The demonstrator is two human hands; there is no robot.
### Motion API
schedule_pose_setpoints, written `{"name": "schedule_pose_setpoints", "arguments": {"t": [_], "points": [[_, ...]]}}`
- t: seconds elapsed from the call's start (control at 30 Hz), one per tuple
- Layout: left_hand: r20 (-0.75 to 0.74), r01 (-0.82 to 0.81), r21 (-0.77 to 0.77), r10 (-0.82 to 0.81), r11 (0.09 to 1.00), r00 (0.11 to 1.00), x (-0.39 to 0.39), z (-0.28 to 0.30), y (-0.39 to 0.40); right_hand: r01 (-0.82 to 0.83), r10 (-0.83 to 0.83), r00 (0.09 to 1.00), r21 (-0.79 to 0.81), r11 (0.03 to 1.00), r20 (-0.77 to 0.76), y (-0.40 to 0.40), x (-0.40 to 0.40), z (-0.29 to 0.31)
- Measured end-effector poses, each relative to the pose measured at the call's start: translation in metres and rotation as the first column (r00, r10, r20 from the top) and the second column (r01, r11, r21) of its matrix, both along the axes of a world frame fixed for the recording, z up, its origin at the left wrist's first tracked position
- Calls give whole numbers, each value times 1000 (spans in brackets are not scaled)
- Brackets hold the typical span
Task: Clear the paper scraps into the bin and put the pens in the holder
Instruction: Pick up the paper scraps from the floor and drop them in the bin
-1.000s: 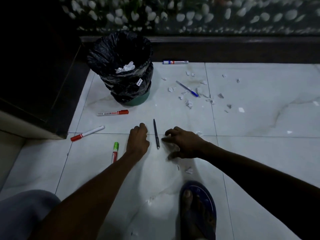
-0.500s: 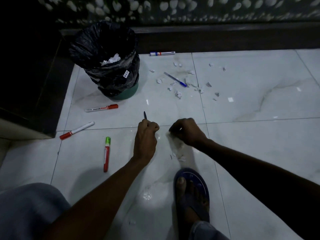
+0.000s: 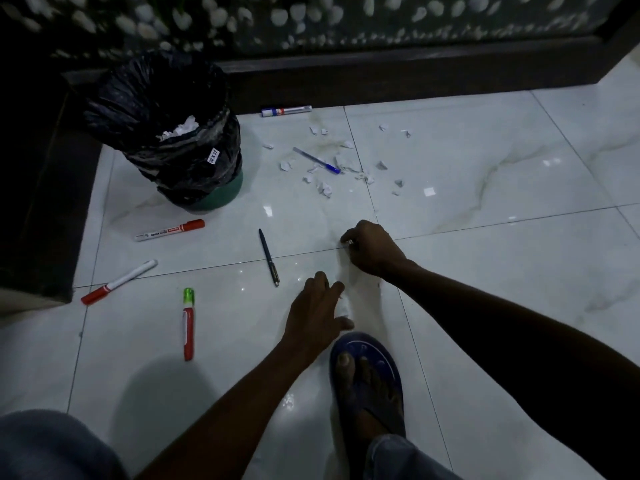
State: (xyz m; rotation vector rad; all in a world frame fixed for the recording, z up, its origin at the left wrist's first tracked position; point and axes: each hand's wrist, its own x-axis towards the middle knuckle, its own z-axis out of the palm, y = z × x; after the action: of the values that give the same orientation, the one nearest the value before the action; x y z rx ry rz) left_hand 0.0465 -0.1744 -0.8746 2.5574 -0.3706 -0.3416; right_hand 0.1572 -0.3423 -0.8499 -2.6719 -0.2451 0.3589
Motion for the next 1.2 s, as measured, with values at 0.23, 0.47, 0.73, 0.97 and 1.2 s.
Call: {"name": "schedule_pose_setpoints", "arguments": {"t": [0.23, 0.47, 0.73, 0.97, 1.2], "points": [[146, 95, -59, -85, 994, 986, 16, -6, 0, -204, 207, 978, -88, 975, 18, -7, -10, 0], [140, 52, -38, -46, 998, 989, 14, -8, 2, -115, 121, 990, 89, 989, -66, -11, -5, 8], [138, 143, -25, -138, 989, 981, 13, -4, 3, 16, 58, 958, 253, 967, -280, -21, -27, 20], [164, 111, -25, -106, 993, 981, 13, -9, -5, 122, -102, 983, 129, 984, -150, -52, -33, 16], [118, 279, 18, -279, 960, 953, 9, 6, -1, -231, 212, 965, -111, 967, -155, -54, -43, 3]]}}
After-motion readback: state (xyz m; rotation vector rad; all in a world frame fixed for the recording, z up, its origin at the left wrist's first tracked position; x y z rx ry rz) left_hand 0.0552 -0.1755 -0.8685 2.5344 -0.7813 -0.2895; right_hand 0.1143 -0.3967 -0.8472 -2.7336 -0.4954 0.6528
